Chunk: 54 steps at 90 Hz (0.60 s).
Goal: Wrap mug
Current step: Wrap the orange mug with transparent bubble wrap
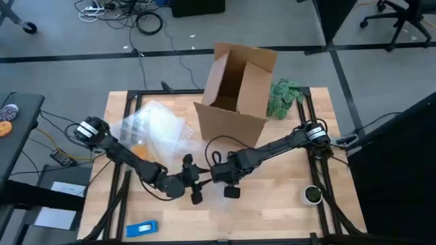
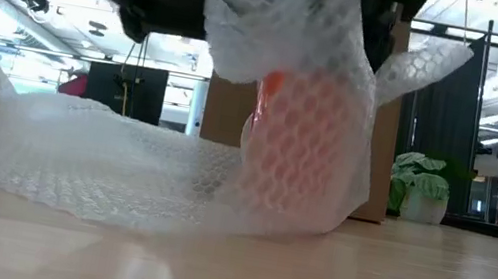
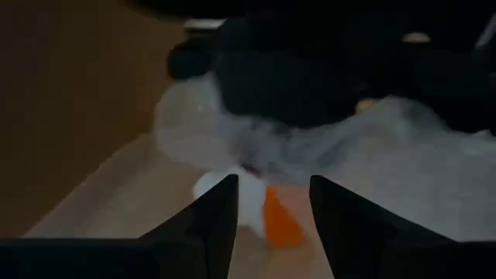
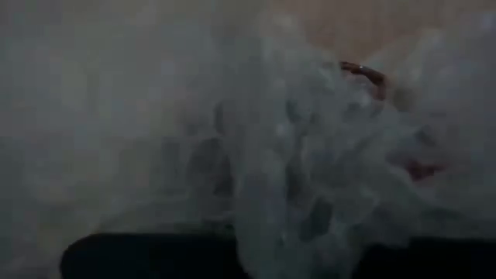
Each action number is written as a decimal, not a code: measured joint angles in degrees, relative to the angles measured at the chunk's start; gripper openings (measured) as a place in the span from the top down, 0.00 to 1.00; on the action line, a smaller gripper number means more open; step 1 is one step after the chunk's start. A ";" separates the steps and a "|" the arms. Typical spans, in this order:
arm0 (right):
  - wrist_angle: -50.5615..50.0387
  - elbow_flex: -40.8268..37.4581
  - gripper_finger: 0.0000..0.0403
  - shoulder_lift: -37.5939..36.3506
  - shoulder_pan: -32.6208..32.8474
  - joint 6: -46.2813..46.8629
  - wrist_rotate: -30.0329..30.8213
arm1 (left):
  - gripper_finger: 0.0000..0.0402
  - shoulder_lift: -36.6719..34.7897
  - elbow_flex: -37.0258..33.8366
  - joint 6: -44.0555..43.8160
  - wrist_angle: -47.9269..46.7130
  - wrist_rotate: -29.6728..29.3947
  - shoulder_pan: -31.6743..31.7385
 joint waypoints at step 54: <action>-17.34 19.07 1.00 0.51 1.88 -0.86 3.64 | 0.64 9.36 0.22 0.04 12.62 8.52 5.57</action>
